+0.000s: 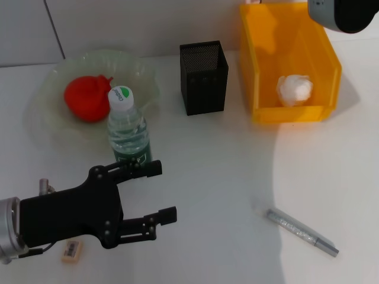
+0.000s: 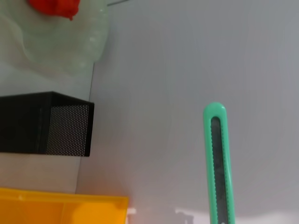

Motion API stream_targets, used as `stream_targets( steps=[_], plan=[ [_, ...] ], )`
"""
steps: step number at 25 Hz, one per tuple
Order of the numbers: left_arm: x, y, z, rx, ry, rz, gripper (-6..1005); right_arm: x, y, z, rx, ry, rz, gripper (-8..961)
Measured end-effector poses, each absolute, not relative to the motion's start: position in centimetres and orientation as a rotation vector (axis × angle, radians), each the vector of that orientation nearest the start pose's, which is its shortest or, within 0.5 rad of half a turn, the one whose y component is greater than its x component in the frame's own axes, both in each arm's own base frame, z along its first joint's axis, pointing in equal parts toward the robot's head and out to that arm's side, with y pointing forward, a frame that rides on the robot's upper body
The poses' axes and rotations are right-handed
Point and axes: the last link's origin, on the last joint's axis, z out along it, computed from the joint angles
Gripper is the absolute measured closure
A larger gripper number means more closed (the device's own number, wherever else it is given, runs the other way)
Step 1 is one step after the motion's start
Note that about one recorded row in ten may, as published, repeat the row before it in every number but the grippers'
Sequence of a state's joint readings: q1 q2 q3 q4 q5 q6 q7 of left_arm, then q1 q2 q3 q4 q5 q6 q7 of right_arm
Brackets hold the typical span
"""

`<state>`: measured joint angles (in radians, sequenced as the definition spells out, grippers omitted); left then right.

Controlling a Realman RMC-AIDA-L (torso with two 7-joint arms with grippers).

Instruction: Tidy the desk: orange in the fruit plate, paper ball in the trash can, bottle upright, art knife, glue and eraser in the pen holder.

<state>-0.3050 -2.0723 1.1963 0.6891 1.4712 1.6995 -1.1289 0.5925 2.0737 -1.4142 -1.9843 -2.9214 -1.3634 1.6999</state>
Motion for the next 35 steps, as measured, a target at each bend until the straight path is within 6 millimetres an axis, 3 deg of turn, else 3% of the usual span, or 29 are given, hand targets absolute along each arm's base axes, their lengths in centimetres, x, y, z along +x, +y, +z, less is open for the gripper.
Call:
stream_targets(
  steps=[7,23,35],
  plan=[
    [-23.9,26.2,-2.2,-2.786,-0.288,-1.118,185,7.2,37.6,10.5,-2.014,-0.899,-0.802,775],
    [-24.4,26.0,-2.7,-2.748,-0.309,-1.142,185,7.4,39.2,10.3,-1.834,-1.099,-0.84,774],
    [-24.7,25.6,-2.7,-2.743,-0.323,-1.142,185,7.4,41.2,7.2,-1.75,-1.29,-0.878,773]
  ],
)
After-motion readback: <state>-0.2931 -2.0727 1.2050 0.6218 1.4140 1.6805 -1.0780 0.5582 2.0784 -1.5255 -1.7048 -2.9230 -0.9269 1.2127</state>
